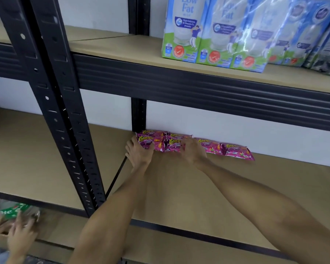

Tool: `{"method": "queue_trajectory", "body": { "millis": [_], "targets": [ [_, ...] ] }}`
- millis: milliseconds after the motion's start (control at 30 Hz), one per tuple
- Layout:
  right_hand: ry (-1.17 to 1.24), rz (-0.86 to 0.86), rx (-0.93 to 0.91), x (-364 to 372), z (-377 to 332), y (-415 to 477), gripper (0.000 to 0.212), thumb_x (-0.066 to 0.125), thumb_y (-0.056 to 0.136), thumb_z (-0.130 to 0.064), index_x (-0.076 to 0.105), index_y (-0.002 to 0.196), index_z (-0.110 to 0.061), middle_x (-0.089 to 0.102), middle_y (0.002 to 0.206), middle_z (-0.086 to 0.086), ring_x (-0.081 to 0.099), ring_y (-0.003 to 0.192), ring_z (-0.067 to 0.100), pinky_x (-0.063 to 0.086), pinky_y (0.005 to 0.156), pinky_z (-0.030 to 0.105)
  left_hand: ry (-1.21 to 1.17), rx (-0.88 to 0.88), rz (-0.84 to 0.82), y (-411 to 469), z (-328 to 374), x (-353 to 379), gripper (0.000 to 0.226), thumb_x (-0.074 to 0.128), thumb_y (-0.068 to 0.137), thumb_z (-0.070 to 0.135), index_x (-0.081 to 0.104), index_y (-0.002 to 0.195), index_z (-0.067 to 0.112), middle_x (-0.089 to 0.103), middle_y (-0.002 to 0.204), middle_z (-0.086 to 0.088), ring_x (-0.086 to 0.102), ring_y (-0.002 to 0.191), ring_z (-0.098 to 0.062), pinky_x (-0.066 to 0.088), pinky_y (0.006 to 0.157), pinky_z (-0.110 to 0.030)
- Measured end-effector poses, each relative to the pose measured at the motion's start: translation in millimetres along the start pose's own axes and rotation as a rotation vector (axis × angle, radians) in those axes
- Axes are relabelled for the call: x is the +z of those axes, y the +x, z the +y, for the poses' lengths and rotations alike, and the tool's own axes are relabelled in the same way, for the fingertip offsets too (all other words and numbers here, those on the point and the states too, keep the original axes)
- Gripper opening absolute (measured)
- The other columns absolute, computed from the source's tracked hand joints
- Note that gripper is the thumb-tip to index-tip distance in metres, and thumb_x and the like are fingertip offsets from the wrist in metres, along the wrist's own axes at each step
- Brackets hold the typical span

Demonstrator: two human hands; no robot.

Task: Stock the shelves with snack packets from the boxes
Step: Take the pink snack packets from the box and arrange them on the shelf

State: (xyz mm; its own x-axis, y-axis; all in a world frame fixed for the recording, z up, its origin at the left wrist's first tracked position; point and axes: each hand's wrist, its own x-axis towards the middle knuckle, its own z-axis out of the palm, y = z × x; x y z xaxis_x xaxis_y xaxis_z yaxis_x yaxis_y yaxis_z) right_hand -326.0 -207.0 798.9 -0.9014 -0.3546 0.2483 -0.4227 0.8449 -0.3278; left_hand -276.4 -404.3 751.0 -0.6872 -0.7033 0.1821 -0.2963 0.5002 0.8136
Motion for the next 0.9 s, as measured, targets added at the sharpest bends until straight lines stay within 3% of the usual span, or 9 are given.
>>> {"method": "queue_trajectory", "body": {
  "millis": [167, 300, 367, 433, 533, 600, 700, 767, 900],
  "targets": [
    [0.079, 0.034, -0.042, -8.2, 6.5, -22.0, 0.016, 0.050, 0.093, -0.024, 0.063, 0.084, -0.022, 0.065, 0.093, -0.003, 0.062, 0.086, 0.017, 0.057, 0.074, 0.037, 0.067, 0.054, 0.009, -31.2, 11.1, -1.8, 0.076, 0.065, 0.086, 0.053, 0.039, 0.143, 0.010, 0.044, 0.141, -0.015, 0.036, 0.133, -0.032, 0.029, 0.107, -0.051],
    [0.150, -0.005, -0.027, -20.7, 17.7, -51.0, 0.019, 0.051, 0.096, -0.033, 0.067, 0.094, -0.025, 0.068, 0.084, -0.005, 0.065, 0.071, 0.016, 0.057, 0.067, 0.033, 0.089, 0.104, 0.023, -70.3, 33.1, -1.8, 0.052, 0.058, 0.093, 0.045, 0.050, 0.133, 0.014, 0.048, 0.139, -0.012, 0.038, 0.132, -0.032, 0.030, 0.105, -0.050],
    [0.171, -0.014, -0.022, -26.6, 25.2, -67.1, 0.021, 0.049, 0.098, -0.036, 0.066, 0.092, -0.025, 0.065, 0.077, -0.004, 0.063, 0.067, 0.017, 0.055, 0.065, 0.031, 0.088, 0.156, 0.001, -92.2, 45.8, -0.8, 0.035, 0.055, 0.096, 0.038, 0.060, 0.122, 0.015, 0.055, 0.131, -0.010, 0.045, 0.126, -0.031, 0.033, 0.102, -0.048],
    [0.203, -0.004, -0.027, -35.2, 40.1, -87.6, 0.024, 0.049, 0.098, -0.036, 0.067, 0.089, -0.024, 0.066, 0.075, -0.002, 0.064, 0.068, 0.018, 0.054, 0.066, 0.030, 0.067, 0.234, -0.075, -120.3, 60.7, 1.4, 0.026, 0.052, 0.099, 0.033, 0.067, 0.106, 0.014, 0.067, 0.110, -0.010, 0.059, 0.108, -0.031, 0.041, 0.095, -0.044],
    [0.223, -0.008, -0.032, -47.7, 66.7, -121.1, 0.024, 0.053, 0.097, -0.029, 0.057, 0.073, -0.025, 0.058, 0.068, -0.003, 0.059, 0.064, 0.020, 0.042, 0.062, 0.026, 0.036, 0.255, -0.295, -163.1, 77.1, 8.7, 0.029, 0.048, 0.102, 0.031, 0.067, 0.089, 0.013, 0.065, 0.072, -0.004, 0.065, 0.071, -0.024, 0.054, 0.074, -0.036],
    [0.227, -0.012, -0.020, -55.6, 89.8, -144.1, 0.032, 0.054, 0.095, -0.026, 0.045, 0.064, -0.029, 0.054, 0.065, -0.003, 0.058, 0.065, 0.024, 0.042, 0.062, 0.030, 0.024, 0.279, -0.362, -193.8, 87.9, 16.7, 0.028, 0.049, 0.102, 0.027, 0.061, 0.079, 0.015, 0.059, 0.064, 0.002, 0.060, 0.061, -0.017, 0.053, 0.066, -0.034],
    [0.247, 0.001, -0.044, -68.0, 132.3, -182.0, 0.027, 0.055, 0.093, -0.028, 0.051, 0.067, -0.033, 0.059, 0.068, -0.006, 0.062, 0.070, 0.023, 0.053, 0.069, 0.037, 0.017, 0.313, -0.400, -244.6, 104.5, 29.2, 0.032, 0.052, 0.100, 0.022, 0.054, 0.069, 0.023, 0.054, 0.061, 0.007, 0.051, 0.055, -0.010, 0.041, 0.061, -0.028],
    [0.262, -0.026, -0.051, -78.3, 160.5, -210.1, 0.016, 0.054, 0.094, -0.030, 0.066, 0.084, -0.031, 0.069, 0.078, -0.005, 0.065, 0.074, 0.019, 0.055, 0.075, 0.036, 0.037, 0.316, -0.413, -285.9, 119.1, 36.4, 0.039, 0.051, 0.100, 0.021, 0.048, 0.061, 0.025, 0.048, 0.057, 0.008, 0.049, 0.057, -0.016, 0.035, 0.061, -0.029],
    [0.283, -0.031, -0.031, -99.9, 203.0, -267.3, 0.030, 0.049, 0.098, -0.044, 0.070, 0.091, -0.024, 0.071, 0.077, -0.002, 0.065, 0.079, 0.027, 0.052, 0.078, 0.037, 0.064, 0.278, -0.443, -359.5, 139.2, 49.8, 0.041, 0.050, 0.102, 0.024, 0.047, 0.062, 0.019, 0.046, 0.055, 0.008, 0.045, 0.056, -0.016, 0.029, 0.062, -0.030]
  ]
}}
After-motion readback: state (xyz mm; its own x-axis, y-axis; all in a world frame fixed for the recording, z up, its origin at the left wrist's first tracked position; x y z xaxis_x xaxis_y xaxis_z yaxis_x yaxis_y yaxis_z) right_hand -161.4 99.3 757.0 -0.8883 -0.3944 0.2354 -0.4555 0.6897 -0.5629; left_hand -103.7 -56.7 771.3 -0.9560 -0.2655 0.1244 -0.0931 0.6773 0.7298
